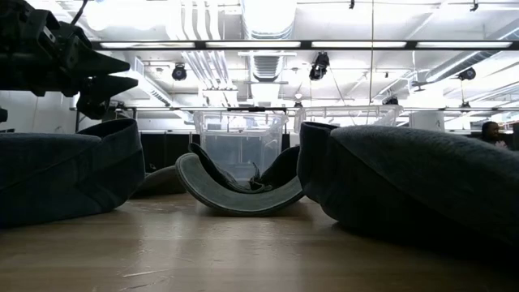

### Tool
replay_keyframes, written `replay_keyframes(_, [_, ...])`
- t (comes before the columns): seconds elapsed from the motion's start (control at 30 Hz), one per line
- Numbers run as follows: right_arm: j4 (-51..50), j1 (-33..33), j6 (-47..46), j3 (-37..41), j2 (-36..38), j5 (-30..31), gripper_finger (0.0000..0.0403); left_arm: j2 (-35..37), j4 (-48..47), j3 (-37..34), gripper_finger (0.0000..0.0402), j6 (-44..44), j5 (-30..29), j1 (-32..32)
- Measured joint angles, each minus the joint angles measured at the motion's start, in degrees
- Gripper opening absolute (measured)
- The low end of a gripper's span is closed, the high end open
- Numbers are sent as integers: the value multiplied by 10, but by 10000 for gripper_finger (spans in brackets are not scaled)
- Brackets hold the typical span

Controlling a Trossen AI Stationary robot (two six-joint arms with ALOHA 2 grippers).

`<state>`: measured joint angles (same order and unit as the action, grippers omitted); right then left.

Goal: Pick & Place hat
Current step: Put the right dark blue cap into the right transparent bin

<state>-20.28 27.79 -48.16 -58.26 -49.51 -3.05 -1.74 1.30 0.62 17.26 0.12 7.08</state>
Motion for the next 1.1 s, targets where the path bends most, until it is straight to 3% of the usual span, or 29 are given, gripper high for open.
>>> replay_keyframes(0.63, [-36, 134, -428, 4, -205, 0, 75, 0, 0, 0, 170, 12, 0, 0])
replay_keyframes(1.1, [-53, 156, -498, 4, -338, -5, 75, 0, 0, 0, 170, 12, 0, 0])
